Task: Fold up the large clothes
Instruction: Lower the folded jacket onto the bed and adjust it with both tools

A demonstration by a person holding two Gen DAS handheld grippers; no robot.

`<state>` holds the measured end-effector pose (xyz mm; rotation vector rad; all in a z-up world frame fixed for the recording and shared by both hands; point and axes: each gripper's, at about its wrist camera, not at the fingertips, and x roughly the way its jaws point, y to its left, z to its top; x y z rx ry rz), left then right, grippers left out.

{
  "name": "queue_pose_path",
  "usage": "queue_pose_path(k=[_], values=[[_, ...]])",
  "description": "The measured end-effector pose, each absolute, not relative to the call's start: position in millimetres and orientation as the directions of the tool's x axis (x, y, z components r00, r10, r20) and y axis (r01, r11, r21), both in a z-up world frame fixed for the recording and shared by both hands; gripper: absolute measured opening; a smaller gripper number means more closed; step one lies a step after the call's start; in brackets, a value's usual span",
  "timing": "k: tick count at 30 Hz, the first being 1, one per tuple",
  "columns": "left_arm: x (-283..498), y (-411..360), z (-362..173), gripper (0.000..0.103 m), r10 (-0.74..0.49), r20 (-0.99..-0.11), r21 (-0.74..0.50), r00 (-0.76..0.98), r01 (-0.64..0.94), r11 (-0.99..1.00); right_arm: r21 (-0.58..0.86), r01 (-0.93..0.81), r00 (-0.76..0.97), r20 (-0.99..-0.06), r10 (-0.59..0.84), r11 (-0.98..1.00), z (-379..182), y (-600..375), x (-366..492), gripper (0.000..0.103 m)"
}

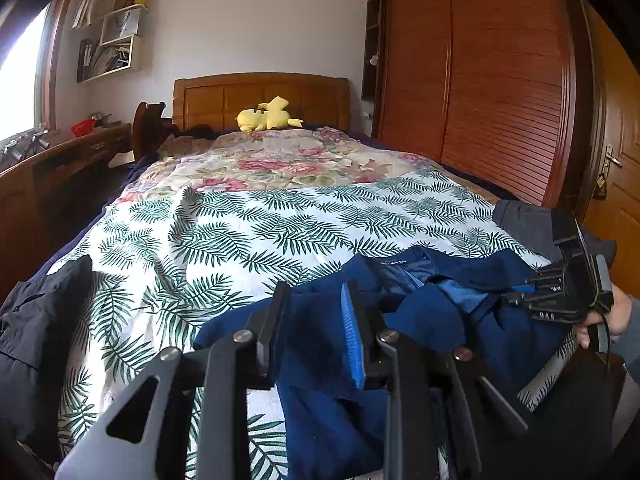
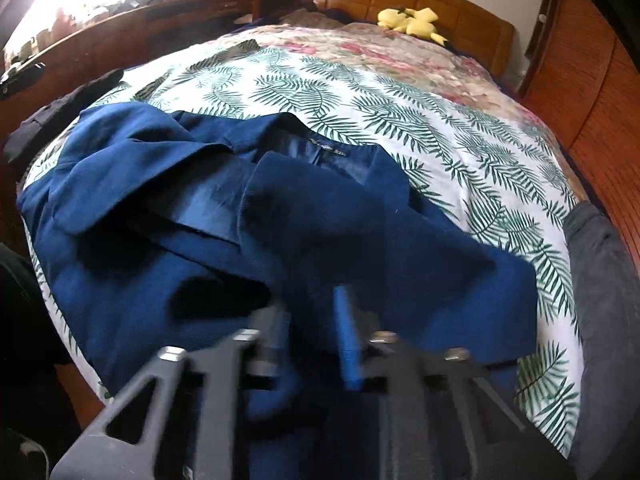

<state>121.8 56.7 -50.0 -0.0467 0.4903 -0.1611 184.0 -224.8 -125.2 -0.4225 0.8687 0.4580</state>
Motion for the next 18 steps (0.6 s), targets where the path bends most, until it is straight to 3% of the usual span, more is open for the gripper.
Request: queue_pose_path(k=[4, 18], values=[[123.5, 58.4, -50.1, 0.024, -0.164, -0.464, -0.089, 0.87, 0.138, 0.986, -0.203, -0.535, 0.593, -0.781, 0.194, 0.82, -110.7, -219.5, 196.2, 0.003], [125.0, 62.1, -52.5, 0.024, -0.158, -0.472, -0.091, 0.868, 0.131, 0.987, -0.334, -0.452, 0.717, -0.688, 0.114, 0.827, -68.3, -171.1, 276.8, 0.002]])
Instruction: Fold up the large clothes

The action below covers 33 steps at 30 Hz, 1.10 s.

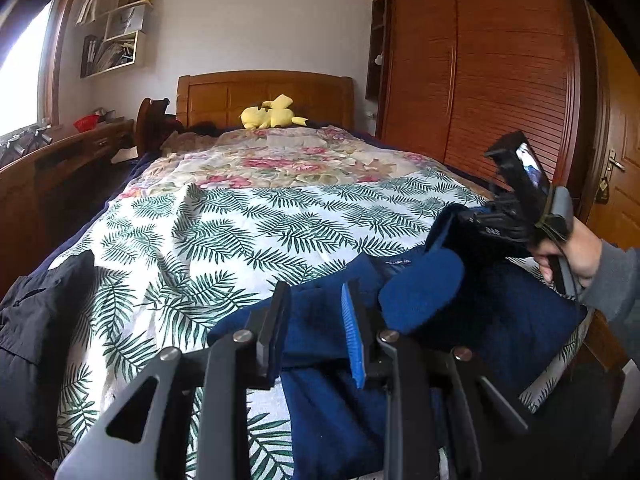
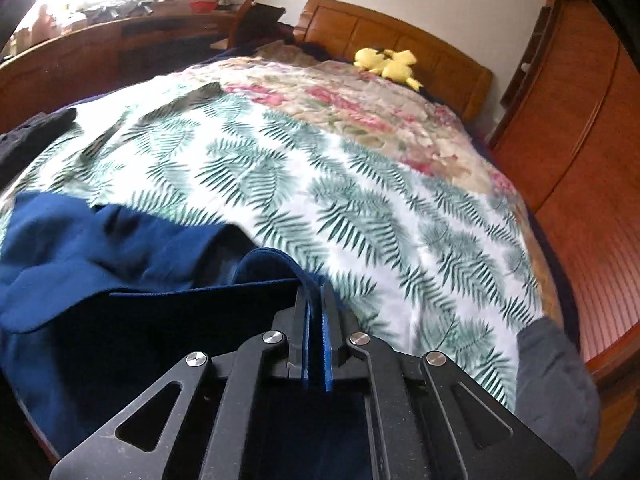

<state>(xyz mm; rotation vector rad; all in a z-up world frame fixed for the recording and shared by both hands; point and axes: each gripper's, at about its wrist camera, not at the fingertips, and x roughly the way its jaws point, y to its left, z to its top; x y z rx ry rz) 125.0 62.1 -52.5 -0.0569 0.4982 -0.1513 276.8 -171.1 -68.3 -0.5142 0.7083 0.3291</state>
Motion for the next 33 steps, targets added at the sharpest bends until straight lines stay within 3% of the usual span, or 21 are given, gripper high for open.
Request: queue_pose_path(k=[9, 20, 26, 33], values=[[125.1, 64.2, -53.0, 0.024, -0.158, -0.471, -0.092, 0.868, 0.13, 0.987, -0.318, -0.382, 0.727, -0.683, 0.07, 0.867, -71.8, -167.3, 303.8, 0.002], [125.7, 65.4, -54.3, 0.024, -0.155, -0.469, -0.093, 0.87, 0.125, 0.988, -0.338, -0.307, 0.777, -0.629, 0.029, 0.89, -58.7, -175.4, 298.2, 0.022], [125.6, 71.6, -55.7, 0.024, -0.145, -0.469, -0.097, 0.871, 0.112, 0.989, -0.239, -0.375, 0.765, -0.626, 0.153, 0.896, -45.7, -174.6, 287.3, 0.029], [123.3, 76.5, -56.4, 0.024, -0.137, -0.472, -0.096, 0.871, 0.103, 0.99, -0.196, -0.588, 0.676, -0.652, 0.344, 0.785, -60.4, -139.5, 228.1, 0.05]])
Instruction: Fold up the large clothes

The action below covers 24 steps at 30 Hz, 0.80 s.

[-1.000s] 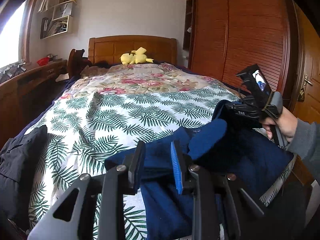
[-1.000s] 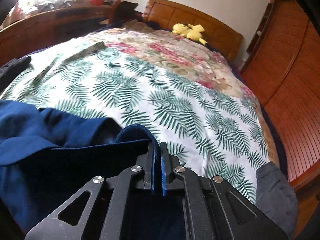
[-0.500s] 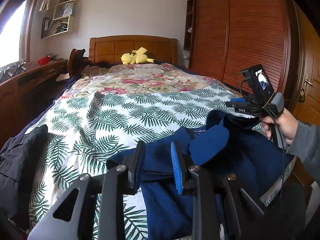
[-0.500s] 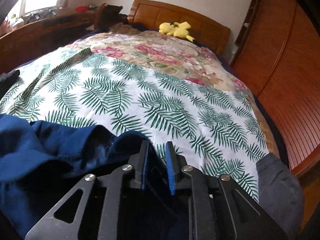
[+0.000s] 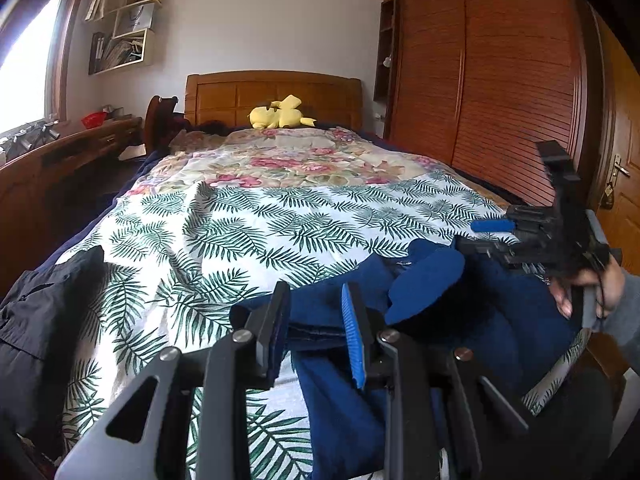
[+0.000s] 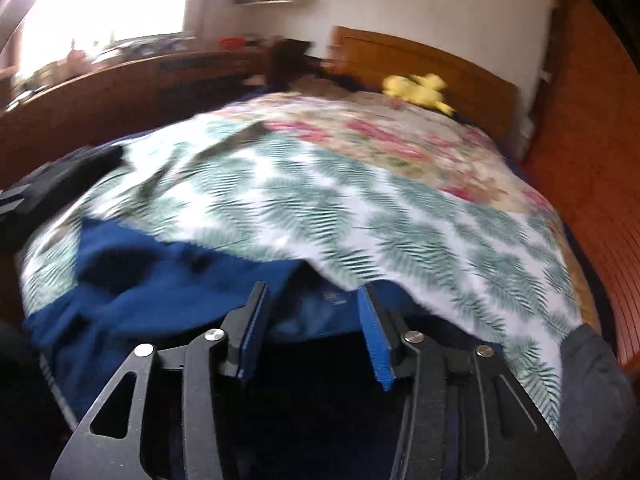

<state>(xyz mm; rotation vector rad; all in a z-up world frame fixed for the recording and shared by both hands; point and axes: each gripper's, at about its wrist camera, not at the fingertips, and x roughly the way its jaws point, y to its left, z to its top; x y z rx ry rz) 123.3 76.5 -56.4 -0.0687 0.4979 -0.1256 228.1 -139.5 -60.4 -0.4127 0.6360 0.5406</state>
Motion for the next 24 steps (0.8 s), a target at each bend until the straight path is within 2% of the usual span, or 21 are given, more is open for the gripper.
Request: queue_pose_path(k=[7, 16, 24], values=[[122.5, 76.3, -57.2, 0.024, -0.133, -0.477, -0.092, 0.869, 0.101, 0.991, -0.208, -0.728, 0.579, -0.698, 0.422, 0.653, -71.4, -110.5, 194.2, 0.065], [121.7, 76.2, -55.9, 0.024, -0.133, -0.476, -0.089, 0.869, 0.103, 0.991, -0.229, -0.768, 0.529, -0.753, 0.391, 0.598, -87.6, -96.7, 197.5, 0.065], [118.1, 83.3, -55.2, 0.024, -0.122, -0.474, -0.085, 0.872, 0.093, 0.992, -0.214, -0.79, 0.537, -0.694, 0.48, 0.574, -65.4, -82.1, 168.8, 0.065]])
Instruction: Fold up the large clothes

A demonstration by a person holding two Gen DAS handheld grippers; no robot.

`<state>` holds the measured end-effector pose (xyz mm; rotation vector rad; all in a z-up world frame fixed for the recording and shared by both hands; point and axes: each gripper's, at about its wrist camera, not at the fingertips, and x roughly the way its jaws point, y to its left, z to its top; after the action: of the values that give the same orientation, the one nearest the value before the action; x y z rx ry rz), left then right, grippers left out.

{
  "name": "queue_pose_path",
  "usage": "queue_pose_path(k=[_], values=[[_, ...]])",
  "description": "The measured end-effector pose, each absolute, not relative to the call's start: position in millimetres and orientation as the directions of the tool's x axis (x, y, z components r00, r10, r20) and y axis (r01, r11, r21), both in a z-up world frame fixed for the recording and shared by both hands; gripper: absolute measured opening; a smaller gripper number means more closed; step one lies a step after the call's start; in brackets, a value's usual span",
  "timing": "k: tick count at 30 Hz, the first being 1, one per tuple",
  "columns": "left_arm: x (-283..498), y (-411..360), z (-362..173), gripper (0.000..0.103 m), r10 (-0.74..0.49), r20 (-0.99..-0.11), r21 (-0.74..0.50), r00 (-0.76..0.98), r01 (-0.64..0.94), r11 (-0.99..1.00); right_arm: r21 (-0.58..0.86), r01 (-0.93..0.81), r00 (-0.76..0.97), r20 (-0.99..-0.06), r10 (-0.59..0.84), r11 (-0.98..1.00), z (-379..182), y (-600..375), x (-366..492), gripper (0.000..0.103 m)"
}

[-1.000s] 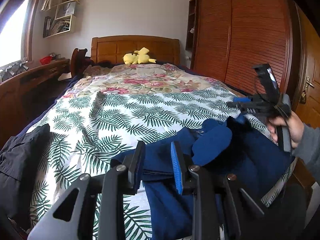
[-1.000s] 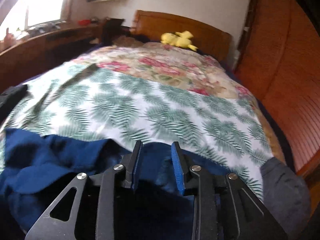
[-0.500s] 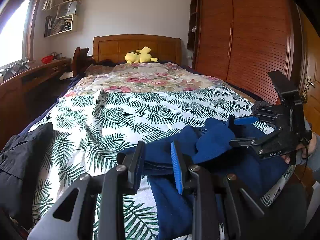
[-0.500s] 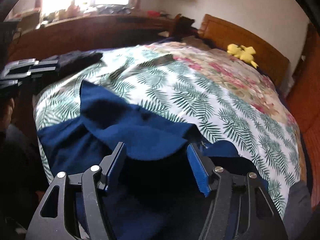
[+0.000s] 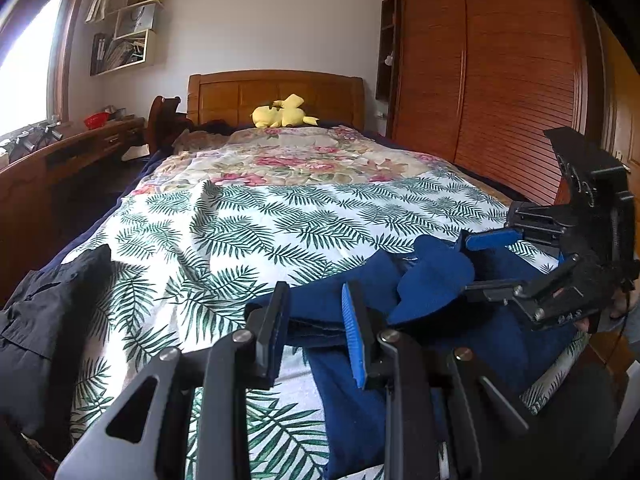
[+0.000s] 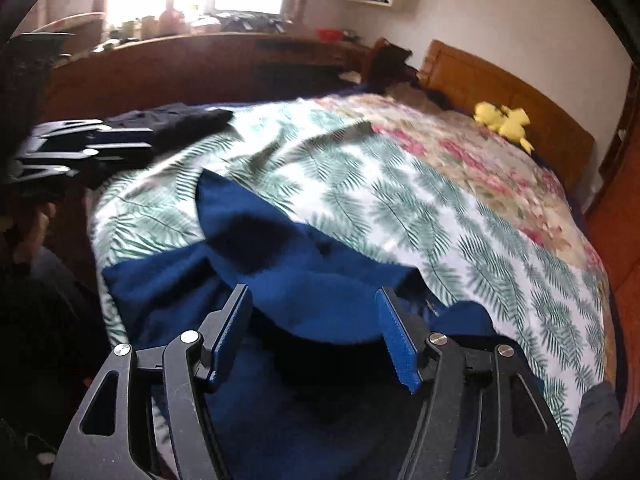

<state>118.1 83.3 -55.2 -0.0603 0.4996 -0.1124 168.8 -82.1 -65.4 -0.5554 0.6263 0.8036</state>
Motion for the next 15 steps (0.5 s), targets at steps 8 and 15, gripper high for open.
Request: queue_pose_path(k=[8, 15], values=[[113.9, 98.8, -60.8, 0.024, -0.095, -0.485, -0.086, 0.869, 0.06, 0.994, -0.203, -0.846, 0.464, -0.735, 0.494, 0.493, -84.6, -40.7, 157.7, 0.065], [111.4, 107.7, -62.2, 0.025, -0.088, -0.485, -0.092, 0.87, 0.049, 0.995, -0.264, -0.847, 0.464, -0.789, 0.402, 0.461, -116.4, -20.2, 170.4, 0.065]])
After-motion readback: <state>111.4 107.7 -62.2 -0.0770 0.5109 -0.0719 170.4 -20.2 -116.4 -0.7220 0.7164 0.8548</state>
